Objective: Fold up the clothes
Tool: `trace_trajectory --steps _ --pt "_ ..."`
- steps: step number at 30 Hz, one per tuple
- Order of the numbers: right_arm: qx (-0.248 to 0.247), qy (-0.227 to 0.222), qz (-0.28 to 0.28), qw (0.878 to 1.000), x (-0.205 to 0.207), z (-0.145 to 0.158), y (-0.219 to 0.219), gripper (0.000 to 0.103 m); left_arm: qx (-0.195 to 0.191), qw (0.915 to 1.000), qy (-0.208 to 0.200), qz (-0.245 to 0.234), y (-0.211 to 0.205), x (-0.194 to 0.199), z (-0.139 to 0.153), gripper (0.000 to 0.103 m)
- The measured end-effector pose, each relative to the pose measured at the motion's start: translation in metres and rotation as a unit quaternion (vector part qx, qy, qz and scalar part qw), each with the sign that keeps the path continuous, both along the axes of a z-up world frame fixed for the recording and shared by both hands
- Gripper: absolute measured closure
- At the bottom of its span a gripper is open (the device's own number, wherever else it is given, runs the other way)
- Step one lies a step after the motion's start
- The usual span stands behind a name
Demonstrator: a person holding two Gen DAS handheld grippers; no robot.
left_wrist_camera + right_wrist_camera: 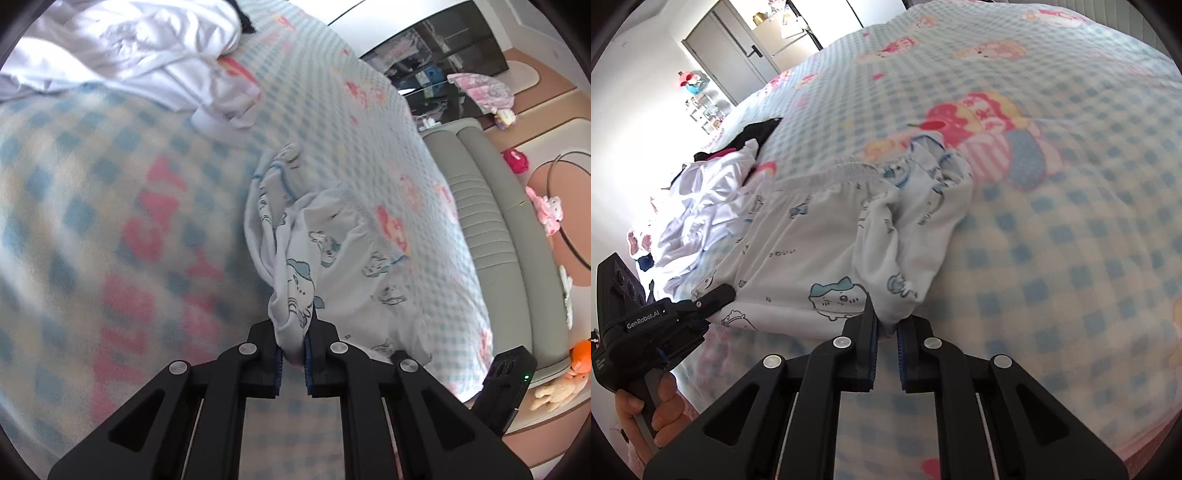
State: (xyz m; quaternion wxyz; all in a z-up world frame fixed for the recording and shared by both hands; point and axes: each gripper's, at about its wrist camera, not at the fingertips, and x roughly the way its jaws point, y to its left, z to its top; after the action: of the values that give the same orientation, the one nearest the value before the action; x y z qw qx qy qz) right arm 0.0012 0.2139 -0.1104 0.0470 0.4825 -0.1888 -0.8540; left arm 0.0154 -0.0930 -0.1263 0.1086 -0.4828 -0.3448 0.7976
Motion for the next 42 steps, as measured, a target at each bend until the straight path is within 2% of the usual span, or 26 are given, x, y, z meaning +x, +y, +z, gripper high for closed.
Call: trace_trajectory --steps 2,5,6,9,10,13,16,18,20,23,25,30,32,34,35,37,40,42 --pt "-0.013 -0.008 -0.005 1.000 0.003 -0.005 0.007 0.095 0.017 0.9998 -0.010 0.004 0.010 -0.007 -0.006 0.094" --pt "-0.034 -0.005 -0.013 0.999 0.007 -0.007 0.015 0.094 0.036 0.9992 -0.008 0.015 0.001 -0.003 -0.013 0.093" --pt "-0.031 -0.005 -0.018 0.999 0.008 -0.007 0.017 0.094 0.030 0.9992 -0.007 0.025 -0.003 0.000 -0.014 0.093" --pt "-0.019 -0.005 -0.033 0.999 0.010 -0.007 0.023 0.093 -0.025 0.9981 -0.011 0.056 -0.018 0.009 -0.009 0.097" --pt "-0.014 -0.007 -0.041 0.999 0.011 -0.008 0.026 0.093 -0.017 0.9981 -0.011 0.058 -0.026 0.012 -0.010 0.097" --pt "-0.052 -0.020 -0.037 0.998 0.012 -0.011 0.034 0.088 0.050 0.9978 -0.008 0.044 -0.047 0.016 -0.013 0.097" --pt "-0.039 -0.018 -0.017 0.999 0.014 -0.003 0.030 0.087 0.041 0.9989 0.017 0.016 -0.043 0.021 -0.003 0.095" --pt "-0.036 -0.010 -0.014 0.999 0.017 0.002 0.030 0.083 0.050 0.9984 0.021 -0.014 -0.032 0.020 -0.002 0.089" --pt "-0.040 -0.010 -0.020 0.999 0.019 0.006 0.034 0.082 0.042 0.9981 0.013 -0.043 -0.018 0.018 -0.007 0.084" --pt "-0.031 -0.007 -0.004 0.999 0.016 0.012 0.038 0.082 -0.004 0.9975 0.005 -0.071 0.002 0.018 -0.008 0.084" --pt "-0.025 -0.006 0.007 1.000 0.015 0.016 0.040 0.082 -0.019 0.9966 0.005 -0.080 0.007 0.020 -0.008 0.084" --pt "-0.011 -0.002 0.035 0.999 0.011 0.027 0.045 0.082 -0.024 0.9959 0.002 -0.087 0.007 0.021 -0.010 0.084" --pt "-0.005 0.000 0.046 0.999 0.010 0.032 0.047 0.079 -0.041 0.9944 -0.002 -0.098 0.013 0.020 -0.010 0.085" --pt "0.001 0.002 0.057 0.998 0.009 0.036 0.049 0.071 -0.046 0.9930 -0.004 -0.108 0.020 0.017 -0.010 0.089" --pt "0.001 -0.002 0.061 0.998 0.007 0.034 0.049 0.069 -0.037 0.9931 -0.003 -0.112 0.022 0.015 -0.011 0.094" --pt "-0.011 -0.035 0.065 0.997 -0.002 0.013 0.044 0.060 -0.033 0.9941 -0.006 -0.104 0.024 0.015 -0.014 0.096" --pt "-0.043 -0.074 0.059 0.995 -0.010 -0.013 0.044 0.060 -0.040 0.9956 -0.005 -0.085 0.017 0.017 -0.009 0.097" --pt "-0.060 -0.075 0.043 0.994 -0.008 -0.019 0.049 0.066 -0.052 0.9958 0.001 -0.075 0.011 0.019 -0.003 0.098"
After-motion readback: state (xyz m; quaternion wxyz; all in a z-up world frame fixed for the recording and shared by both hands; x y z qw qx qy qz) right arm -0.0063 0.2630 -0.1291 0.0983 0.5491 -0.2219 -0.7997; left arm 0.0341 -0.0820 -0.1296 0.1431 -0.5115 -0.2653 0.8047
